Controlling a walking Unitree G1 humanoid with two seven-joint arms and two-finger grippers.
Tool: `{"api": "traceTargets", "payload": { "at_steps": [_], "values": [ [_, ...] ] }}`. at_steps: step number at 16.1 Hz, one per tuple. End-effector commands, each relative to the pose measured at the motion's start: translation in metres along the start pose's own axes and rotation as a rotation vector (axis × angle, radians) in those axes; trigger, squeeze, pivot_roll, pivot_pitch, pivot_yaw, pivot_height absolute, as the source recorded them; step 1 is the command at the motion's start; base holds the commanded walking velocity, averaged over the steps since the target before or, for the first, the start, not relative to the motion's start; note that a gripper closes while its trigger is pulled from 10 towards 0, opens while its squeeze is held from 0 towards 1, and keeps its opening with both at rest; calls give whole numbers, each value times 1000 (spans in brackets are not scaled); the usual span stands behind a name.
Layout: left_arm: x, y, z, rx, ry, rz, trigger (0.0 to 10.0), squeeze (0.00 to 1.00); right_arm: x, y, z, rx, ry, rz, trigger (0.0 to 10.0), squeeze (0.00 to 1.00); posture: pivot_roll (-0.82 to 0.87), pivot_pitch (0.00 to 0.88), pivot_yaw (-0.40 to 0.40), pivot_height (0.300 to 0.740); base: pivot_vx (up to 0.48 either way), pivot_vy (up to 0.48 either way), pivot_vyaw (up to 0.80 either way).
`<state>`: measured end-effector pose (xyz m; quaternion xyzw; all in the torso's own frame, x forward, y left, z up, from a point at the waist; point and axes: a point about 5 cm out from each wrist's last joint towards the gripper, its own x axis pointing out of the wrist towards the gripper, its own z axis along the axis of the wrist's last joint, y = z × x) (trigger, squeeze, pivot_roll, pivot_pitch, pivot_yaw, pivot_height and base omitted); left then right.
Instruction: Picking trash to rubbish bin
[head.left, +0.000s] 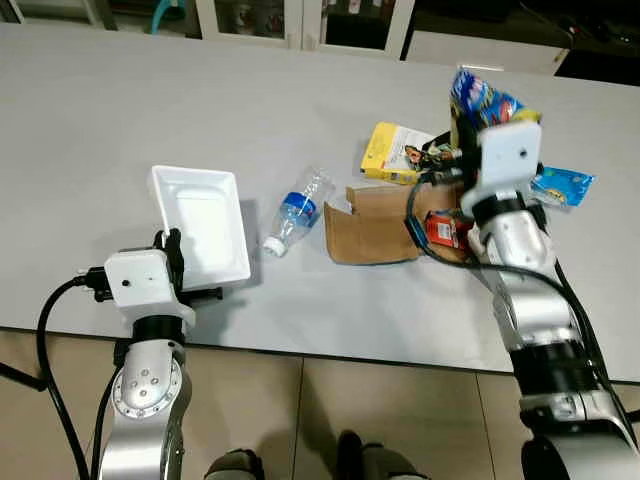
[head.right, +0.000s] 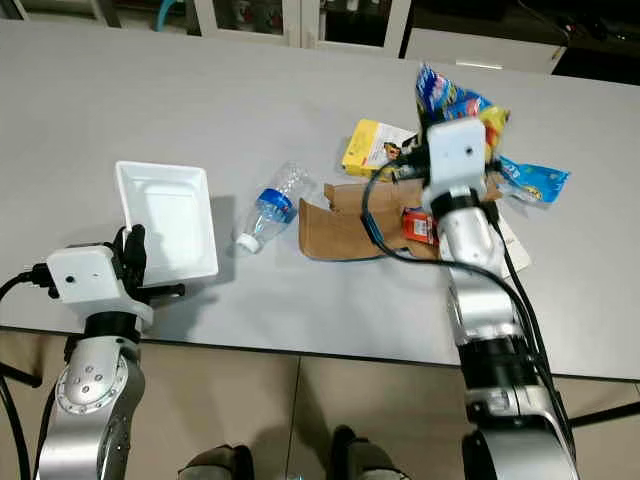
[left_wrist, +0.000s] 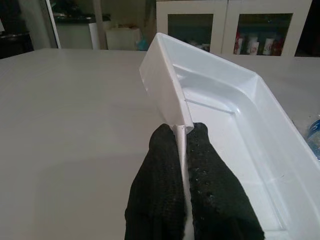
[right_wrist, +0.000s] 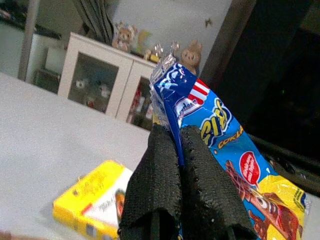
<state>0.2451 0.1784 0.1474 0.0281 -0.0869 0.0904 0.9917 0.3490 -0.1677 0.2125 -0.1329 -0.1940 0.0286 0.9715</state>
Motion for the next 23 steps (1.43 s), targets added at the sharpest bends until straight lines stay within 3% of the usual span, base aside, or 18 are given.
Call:
{"api": "traceTargets", "payload": {
  "at_steps": [1,2,3,4,7,11,14,23],
  "values": [
    [-2,-5,-7,2,27,-27,10000,0,-11,-3,-11,23,68,8,4000,0,-32,153,-36,740,0,0,0],
    [-2,-6,-9,-5,37,-37,10000,0,-15,0,-14,44,90,18,5137,0,-32,153,-36,740,0,0,0],
    [-1,-8,-10,-23,48,-56,10000,0,-17,4,-16,67,103,31,8980,0,-32,152,-35,740,0,0,0],
    [-2,-10,-10,-44,55,-83,10000,0,-20,11,-14,95,105,55,10000,0,-30,146,-32,740,0,0,0],
    [-10,-2,-6,12,35,-110,10000,0,-29,28,-12,168,128,110,10000,0,-22,136,-32,740,0,0,0],
    [-21,11,-8,79,43,-105,10000,0,-48,25,-10,195,163,121,10000,0,-34,135,-33,740,0,0,0],
    [-20,7,-8,89,39,-117,10000,0,-51,25,-11,205,190,116,10000,0,-41,134,-31,740,0,0,-142],
    [-17,2,-7,77,45,-102,10000,0,-52,27,-9,200,214,130,10000,0,-49,134,-41,740,0,0,-800]
  ]
}}
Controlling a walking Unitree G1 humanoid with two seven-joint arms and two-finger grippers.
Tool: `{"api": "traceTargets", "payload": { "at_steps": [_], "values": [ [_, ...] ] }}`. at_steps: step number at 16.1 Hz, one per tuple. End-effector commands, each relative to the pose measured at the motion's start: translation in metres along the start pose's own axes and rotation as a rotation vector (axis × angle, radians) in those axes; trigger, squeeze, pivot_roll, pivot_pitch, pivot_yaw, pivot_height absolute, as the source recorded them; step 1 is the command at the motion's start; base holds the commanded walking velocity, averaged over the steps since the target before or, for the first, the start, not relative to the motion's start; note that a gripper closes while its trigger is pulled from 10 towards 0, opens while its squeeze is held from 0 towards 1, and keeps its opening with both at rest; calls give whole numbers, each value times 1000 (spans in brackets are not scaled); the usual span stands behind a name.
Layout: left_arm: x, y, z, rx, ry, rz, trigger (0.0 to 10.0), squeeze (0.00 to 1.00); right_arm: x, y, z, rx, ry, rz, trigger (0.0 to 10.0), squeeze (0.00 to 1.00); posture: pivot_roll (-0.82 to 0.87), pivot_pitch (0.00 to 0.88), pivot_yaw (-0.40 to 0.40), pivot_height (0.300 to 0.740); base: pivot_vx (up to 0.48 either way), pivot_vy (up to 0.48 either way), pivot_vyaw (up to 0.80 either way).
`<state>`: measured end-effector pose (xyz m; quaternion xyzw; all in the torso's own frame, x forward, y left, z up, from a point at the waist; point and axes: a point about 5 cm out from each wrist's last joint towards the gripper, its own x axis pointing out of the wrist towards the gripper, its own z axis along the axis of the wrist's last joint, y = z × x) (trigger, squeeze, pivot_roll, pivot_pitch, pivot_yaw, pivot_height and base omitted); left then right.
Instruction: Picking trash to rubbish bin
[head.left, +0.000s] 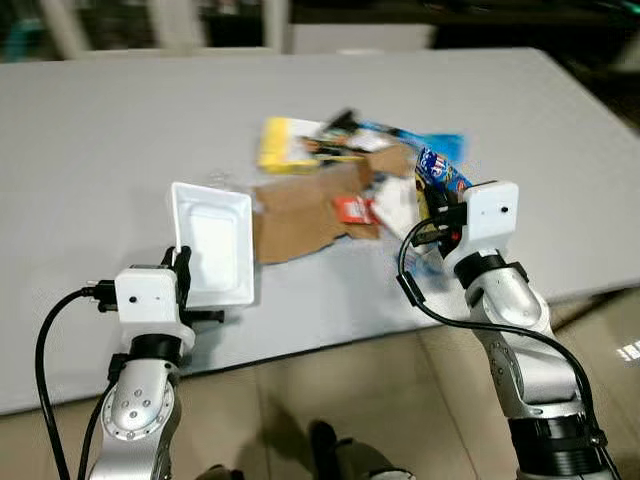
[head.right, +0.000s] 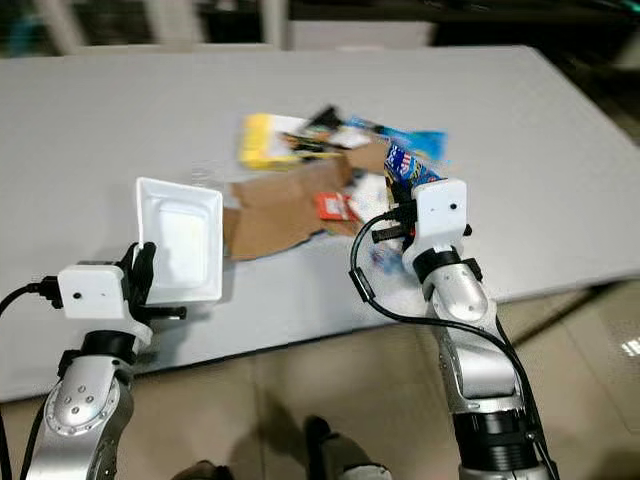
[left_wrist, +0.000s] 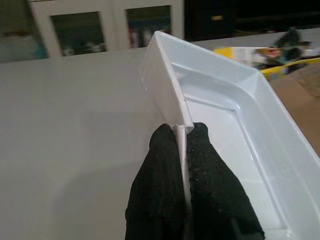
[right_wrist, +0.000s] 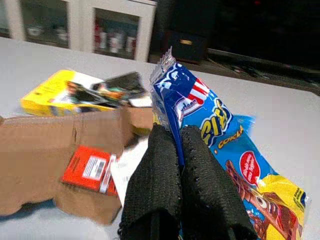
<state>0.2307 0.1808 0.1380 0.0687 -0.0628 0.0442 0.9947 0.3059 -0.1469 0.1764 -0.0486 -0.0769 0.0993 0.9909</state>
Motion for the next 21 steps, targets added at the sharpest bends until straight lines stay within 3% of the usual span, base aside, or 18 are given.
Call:
{"api": "traceTargets", "payload": {
  "at_steps": [1,8,21],
  "values": [
    [-1,-4,0,-9,10,-3,10000,0,-2,-3,2,-3,3,-5,10000,0,-49,134,-41,740,0,0,-800],
    [-2,-6,-3,-64,29,7,10000,0,-1,0,2,-4,5,4,10000,0,-49,134,-41,740,0,0,-800],
    [-1,-8,-3,-80,41,-2,10000,0,-1,4,3,-1,5,12,10000,0,-48,140,-43,740,0,0,-800]
  ]
}}
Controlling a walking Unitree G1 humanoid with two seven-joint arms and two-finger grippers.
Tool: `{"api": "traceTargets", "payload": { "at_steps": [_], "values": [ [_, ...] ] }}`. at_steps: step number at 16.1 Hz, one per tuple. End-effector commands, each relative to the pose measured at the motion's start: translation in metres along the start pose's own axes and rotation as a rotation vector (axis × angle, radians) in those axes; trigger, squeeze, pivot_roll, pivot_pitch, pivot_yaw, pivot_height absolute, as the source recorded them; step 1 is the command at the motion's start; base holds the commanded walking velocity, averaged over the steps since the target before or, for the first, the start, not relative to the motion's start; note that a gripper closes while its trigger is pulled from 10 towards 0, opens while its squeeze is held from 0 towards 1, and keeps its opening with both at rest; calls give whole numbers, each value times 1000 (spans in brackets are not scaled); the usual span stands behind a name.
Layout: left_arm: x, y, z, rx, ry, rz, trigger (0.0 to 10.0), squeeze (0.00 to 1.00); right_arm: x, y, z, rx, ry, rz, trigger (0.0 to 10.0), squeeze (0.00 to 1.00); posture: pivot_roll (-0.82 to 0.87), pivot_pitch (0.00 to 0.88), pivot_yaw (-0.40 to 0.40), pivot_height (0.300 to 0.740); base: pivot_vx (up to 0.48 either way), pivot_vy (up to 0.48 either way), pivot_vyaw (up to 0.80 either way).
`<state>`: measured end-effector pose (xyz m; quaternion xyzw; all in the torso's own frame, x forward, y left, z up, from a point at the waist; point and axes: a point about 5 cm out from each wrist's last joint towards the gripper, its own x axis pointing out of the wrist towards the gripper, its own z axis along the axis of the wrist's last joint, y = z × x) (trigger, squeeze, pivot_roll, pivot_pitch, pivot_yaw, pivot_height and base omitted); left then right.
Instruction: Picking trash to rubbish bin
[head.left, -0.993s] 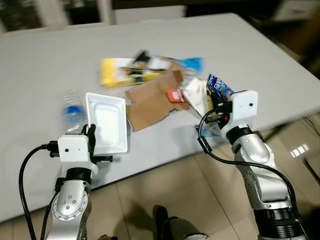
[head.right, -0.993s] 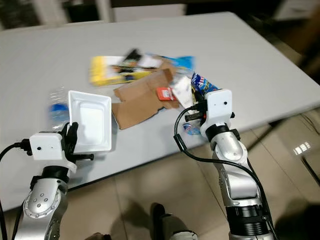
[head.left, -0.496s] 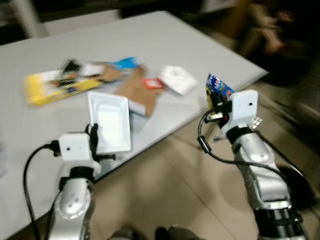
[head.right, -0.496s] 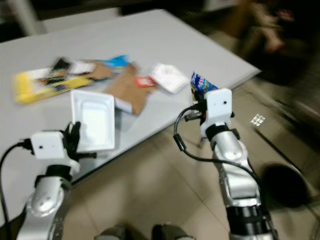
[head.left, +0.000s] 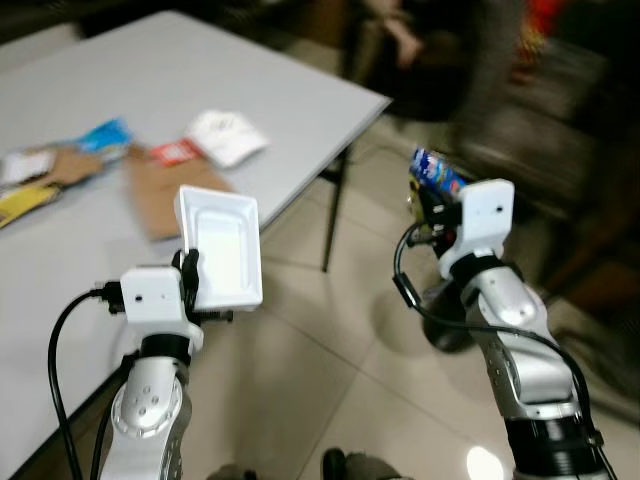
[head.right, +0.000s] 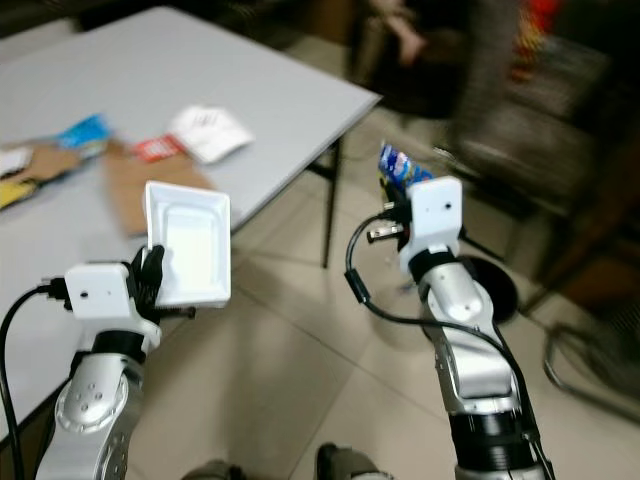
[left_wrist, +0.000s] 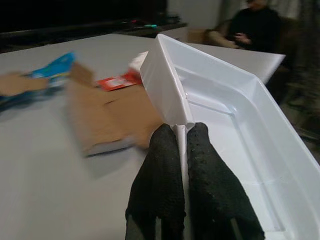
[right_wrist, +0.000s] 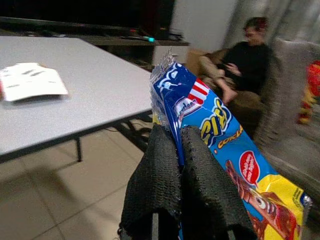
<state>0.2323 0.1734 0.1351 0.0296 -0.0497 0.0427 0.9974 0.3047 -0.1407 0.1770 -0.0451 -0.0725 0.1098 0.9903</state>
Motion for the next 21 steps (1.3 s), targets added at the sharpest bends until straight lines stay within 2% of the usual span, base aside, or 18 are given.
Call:
{"api": "traceTargets", "payload": {
  "at_steps": [1,13,21],
  "values": [
    [-1,0,-1,-4,13,-3,10000,0,-1,-2,2,-11,-2,-9,10000,0,-48,140,-43,740,0,0,-800],
    [1,1,0,13,2,0,10000,0,-1,-1,0,-14,-1,-9,10000,0,-44,137,-39,740,0,0,-800],
    [4,-4,-6,-27,29,-42,10000,0,-2,1,-6,-5,22,-9,10000,0,-43,136,-36,740,0,0,-800]
  ]
}}
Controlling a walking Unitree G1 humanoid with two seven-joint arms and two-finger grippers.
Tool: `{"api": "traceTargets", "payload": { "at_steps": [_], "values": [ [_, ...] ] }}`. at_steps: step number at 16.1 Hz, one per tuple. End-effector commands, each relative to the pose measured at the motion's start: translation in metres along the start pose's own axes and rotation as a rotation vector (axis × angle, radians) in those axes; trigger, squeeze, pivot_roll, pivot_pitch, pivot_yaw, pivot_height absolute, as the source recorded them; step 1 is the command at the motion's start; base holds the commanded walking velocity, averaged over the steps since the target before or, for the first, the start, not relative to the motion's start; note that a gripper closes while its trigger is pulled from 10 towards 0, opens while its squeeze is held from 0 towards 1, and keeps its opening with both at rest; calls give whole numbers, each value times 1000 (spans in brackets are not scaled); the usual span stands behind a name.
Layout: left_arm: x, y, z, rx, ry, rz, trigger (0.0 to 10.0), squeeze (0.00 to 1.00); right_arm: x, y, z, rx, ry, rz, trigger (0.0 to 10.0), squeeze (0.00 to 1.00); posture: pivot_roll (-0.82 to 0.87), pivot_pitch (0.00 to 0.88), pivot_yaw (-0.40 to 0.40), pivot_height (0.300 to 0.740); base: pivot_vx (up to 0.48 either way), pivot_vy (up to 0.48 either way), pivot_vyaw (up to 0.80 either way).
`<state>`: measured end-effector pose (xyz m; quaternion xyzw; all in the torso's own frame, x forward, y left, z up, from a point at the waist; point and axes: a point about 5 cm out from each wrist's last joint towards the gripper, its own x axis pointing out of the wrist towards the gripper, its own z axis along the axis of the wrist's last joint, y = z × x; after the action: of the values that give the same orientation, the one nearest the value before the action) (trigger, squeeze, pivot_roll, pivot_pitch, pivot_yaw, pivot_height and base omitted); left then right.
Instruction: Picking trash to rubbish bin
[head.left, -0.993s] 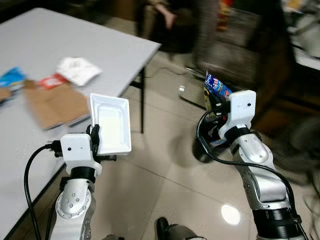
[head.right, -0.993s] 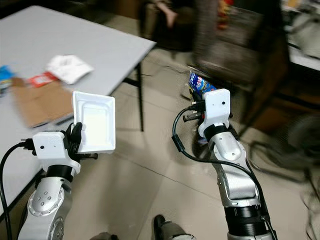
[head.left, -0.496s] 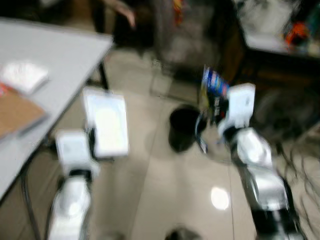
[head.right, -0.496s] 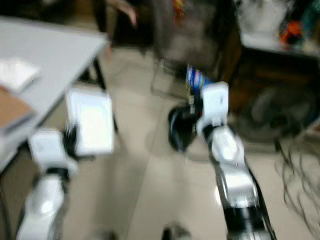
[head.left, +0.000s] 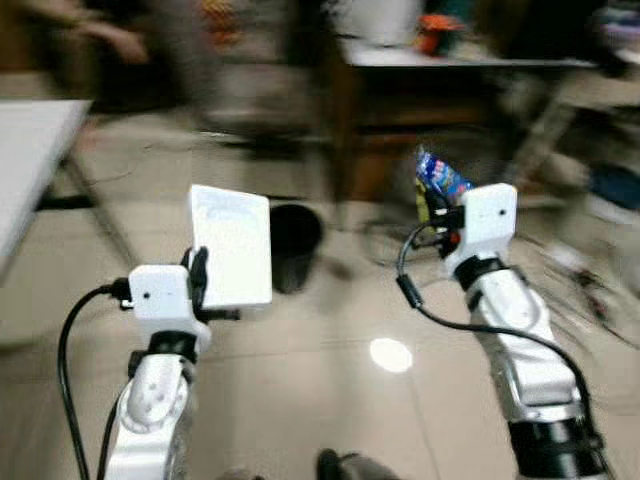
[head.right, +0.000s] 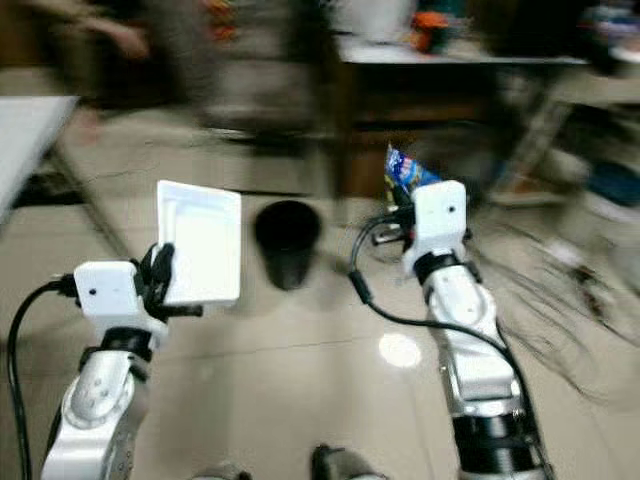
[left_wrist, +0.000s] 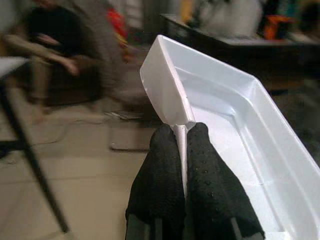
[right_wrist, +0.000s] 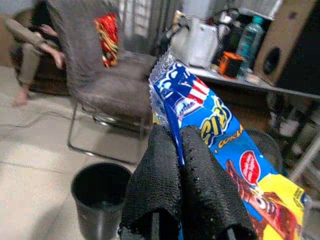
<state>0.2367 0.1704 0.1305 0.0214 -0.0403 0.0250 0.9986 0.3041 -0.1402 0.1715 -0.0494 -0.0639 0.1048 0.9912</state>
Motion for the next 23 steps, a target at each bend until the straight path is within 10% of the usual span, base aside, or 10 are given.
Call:
{"api": "traceTargets", "payload": {
  "at_steps": [1,23],
  "values": [
    [1,-1,-2,-11,13,-9,10000,0,-1,0,-2,3,12,-2,10000,0,-43,136,-36,740,0,0,-800],
    [7,-8,-10,-92,70,-75,10000,0,-3,8,-11,23,55,31,10000,0,-58,155,-36,740,156,0,-60]
  ]
}}
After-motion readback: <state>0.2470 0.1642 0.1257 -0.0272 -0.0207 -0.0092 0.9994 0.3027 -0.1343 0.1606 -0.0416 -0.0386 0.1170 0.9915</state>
